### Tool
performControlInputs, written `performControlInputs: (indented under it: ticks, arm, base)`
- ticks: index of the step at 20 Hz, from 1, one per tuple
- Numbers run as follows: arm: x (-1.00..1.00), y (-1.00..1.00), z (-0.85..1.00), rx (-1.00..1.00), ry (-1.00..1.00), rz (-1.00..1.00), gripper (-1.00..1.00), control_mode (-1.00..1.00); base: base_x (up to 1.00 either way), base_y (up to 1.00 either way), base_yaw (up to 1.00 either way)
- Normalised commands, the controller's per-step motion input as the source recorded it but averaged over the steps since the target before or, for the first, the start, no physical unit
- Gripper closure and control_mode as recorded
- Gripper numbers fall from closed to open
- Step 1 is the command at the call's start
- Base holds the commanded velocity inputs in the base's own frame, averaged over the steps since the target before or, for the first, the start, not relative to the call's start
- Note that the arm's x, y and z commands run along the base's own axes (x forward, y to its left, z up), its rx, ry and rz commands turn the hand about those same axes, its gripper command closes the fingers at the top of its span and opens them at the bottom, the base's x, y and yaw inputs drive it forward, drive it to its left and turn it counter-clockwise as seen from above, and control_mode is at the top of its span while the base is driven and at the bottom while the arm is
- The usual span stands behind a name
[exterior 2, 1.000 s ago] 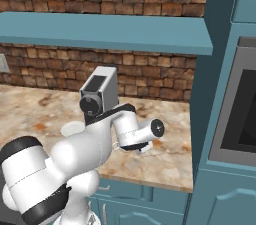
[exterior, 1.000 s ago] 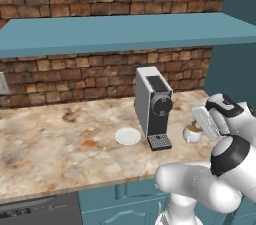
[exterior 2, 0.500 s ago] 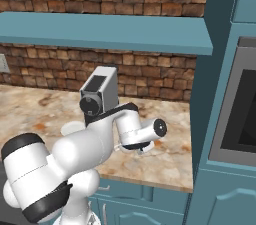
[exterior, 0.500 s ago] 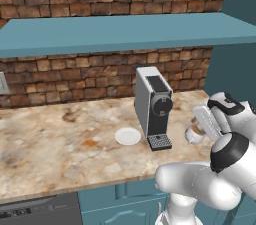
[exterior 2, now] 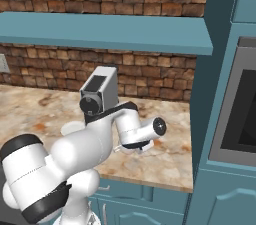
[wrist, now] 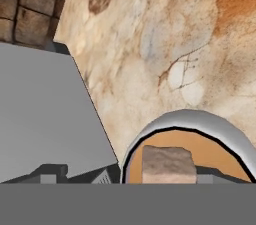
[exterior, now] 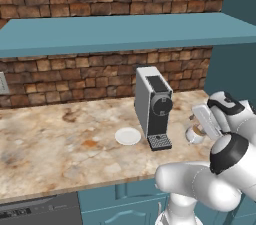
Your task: Take a sugar cube from the saucer and place it inside the coffee. Then, grab milk from the fridge and place it next to the coffee on the counter to sweeten the coffee.
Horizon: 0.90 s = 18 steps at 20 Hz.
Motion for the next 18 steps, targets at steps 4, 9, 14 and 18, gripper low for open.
performControlInputs:
  ticks: [4,9,14,18]
  arm:
    - [0.0,0.0,0.13,0.0,0.0,0.0,-1.0,-1.0]
    - [0.0,0.0,0.31,0.0,0.0,0.0,-1.0,-1.0]
    - [0.0,0.12,0.09,0.0,0.04,0.0,-1.0,-1.0]
    - [0.06,0.14,0.0,0.0,0.12,0.0,-1.0,-1.0]
  base:
    - [0.0,0.0,0.0]
    - [0.0,0.0,0.0]
    - [0.0,0.0,0.0]
    - [0.0,0.0,0.0]
